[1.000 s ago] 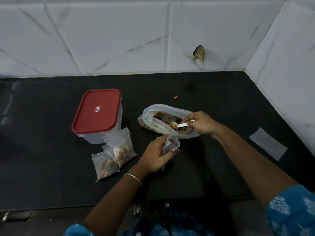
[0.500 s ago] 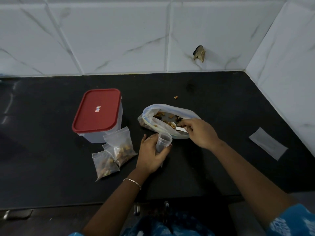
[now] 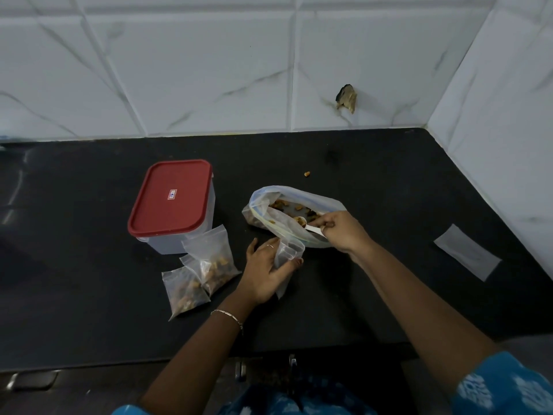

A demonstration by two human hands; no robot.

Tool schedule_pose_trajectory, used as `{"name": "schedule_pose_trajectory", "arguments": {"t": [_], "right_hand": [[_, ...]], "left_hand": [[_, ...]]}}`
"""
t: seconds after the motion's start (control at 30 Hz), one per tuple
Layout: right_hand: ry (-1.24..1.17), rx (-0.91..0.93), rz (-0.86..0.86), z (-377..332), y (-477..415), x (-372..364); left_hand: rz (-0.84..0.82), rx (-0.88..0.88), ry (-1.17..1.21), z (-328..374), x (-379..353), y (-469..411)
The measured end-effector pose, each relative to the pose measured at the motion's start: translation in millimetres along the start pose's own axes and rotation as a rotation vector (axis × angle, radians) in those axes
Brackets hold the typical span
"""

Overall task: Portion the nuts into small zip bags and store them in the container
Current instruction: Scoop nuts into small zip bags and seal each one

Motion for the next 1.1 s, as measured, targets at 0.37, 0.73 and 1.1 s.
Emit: {"name": "schedule_pose_trajectory", "arguments": {"t": [0.37, 0.73, 1.1], "right_hand": [[-0.452, -0.211, 0.018, -7.5, 10.7, -2.9], [-0.445, -0.164, -0.010, -11.8, 24.8, 10.7], [-0.477, -0.027, -0.050, -38.4, 46.9, 35.8]], "left_hand": [[-0.095, 0.004, 0.065, 6.9, 10.3, 7.8], [0.243, 0.157, 0.254, 12.3, 23.5, 22.1], [0.147, 0.275, 0.007, 21.7, 33.7, -13.4]]}}
Point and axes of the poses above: each hand's wrist, its own y-axis away from the middle knuckle, its own x-axis out of the back of the hand, z = x × y, the point moved 2 cm from there along -y, towards the middle knuckle, and after that the axes turned 11 degrees about -y, right-handed, at the moved point
